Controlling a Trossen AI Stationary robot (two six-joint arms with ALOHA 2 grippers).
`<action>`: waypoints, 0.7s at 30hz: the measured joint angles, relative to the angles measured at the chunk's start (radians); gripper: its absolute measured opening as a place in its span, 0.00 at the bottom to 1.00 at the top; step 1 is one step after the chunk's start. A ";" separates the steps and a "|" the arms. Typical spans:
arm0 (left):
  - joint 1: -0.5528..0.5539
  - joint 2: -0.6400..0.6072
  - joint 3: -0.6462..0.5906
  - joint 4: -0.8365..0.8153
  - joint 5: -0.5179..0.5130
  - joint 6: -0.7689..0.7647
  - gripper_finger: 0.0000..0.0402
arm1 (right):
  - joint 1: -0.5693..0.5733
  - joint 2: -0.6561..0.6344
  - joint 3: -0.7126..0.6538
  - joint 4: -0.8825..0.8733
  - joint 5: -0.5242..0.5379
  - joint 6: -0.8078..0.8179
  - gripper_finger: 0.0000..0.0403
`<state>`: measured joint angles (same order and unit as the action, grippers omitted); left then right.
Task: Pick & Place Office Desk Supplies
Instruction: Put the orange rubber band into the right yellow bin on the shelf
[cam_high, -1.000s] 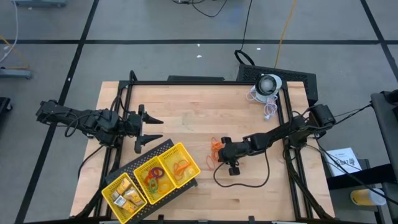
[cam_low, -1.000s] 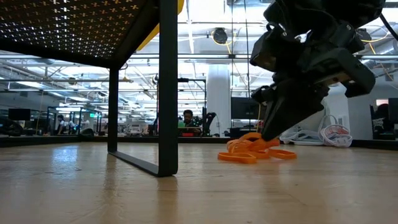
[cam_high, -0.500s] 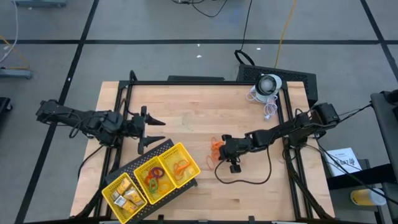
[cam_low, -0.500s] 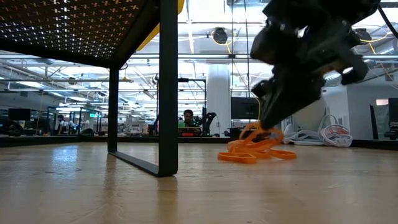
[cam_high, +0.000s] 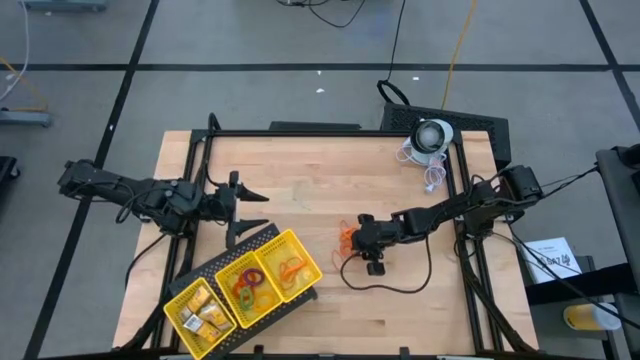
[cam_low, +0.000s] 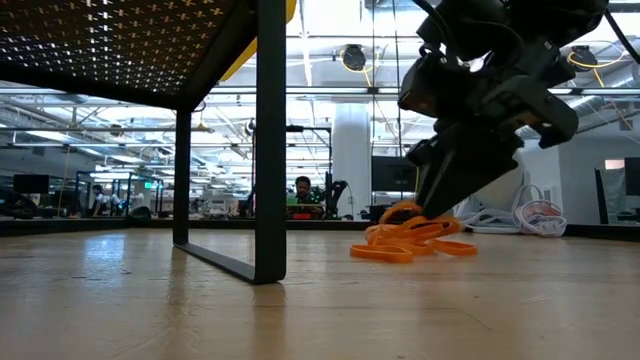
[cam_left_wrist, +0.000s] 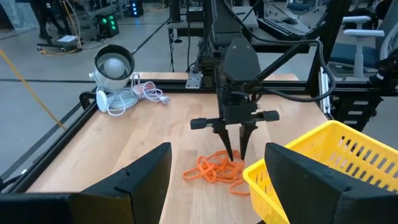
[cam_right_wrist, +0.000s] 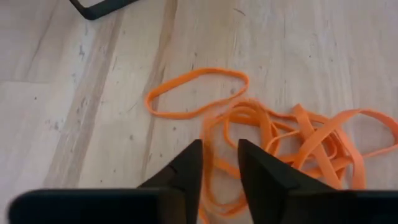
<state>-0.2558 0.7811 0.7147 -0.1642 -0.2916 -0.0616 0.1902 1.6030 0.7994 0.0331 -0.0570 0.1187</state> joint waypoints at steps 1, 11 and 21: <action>0.000 0.000 0.000 0.000 0.000 0.000 0.67 | 0.001 0.006 0.000 0.002 0.000 0.000 0.25; 0.000 0.000 0.000 0.001 0.000 0.001 0.67 | 0.016 0.066 0.001 0.072 -0.009 0.028 0.39; 0.000 0.000 0.000 0.003 0.000 0.006 0.67 | 0.015 0.066 0.001 0.075 -0.083 0.053 0.29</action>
<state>-0.2555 0.7811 0.7147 -0.1612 -0.2914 -0.0551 0.2054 1.6688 0.8001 0.1085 -0.1396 0.1719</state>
